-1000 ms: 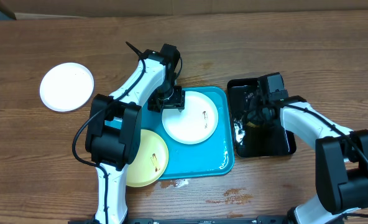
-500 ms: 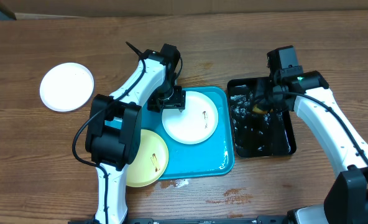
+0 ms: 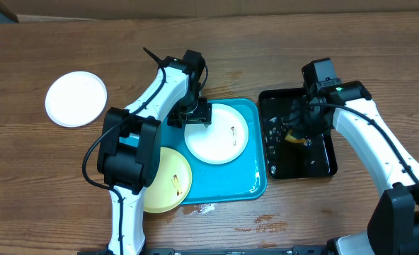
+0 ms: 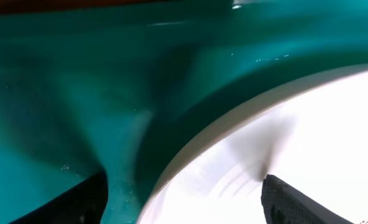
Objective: Clean dirty plates on tray and stack at the side
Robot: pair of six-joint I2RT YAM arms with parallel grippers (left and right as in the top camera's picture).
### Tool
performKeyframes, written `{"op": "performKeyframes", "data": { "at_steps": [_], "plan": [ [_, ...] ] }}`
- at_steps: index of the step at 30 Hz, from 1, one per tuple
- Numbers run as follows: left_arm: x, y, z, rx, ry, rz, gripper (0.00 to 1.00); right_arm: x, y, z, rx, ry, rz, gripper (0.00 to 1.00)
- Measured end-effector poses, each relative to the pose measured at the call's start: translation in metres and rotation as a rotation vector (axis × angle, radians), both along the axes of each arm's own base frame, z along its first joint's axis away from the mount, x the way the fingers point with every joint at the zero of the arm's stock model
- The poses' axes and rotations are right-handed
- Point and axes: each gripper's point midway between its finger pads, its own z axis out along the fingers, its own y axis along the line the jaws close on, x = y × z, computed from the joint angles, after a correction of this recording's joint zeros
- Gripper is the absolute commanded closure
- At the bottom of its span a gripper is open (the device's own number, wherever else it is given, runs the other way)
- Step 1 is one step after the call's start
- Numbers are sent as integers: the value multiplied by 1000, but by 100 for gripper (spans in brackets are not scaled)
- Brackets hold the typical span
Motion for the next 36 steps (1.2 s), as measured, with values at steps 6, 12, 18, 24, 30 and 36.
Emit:
{"op": "performKeyframes", "data": {
  "at_steps": [6, 12, 18, 24, 30, 36],
  "plan": [
    [0, -1, 0, -3, 0, 18, 69, -8, -1, -4, -3, 30, -1, 96],
    [-3, -3, 1, -15, 13, 15, 96, -8, 2, -5, 14, 30, 1, 96],
    [-5, -7, 1, -29, 20, 10, 96, -4, 5, -4, 28, 15, 5, 96],
    [-6, -8, 1, -30, 24, 11, 96, -5, 6, -4, 29, 17, 8, 96],
    [-8, -6, 1, -22, 34, 11, 95, -5, 4, -4, 17, 17, 6, 96],
    [-9, -5, 1, -14, 35, 13, 95, -2, 7, -3, 30, 4, 8, 96]
  ]
}}
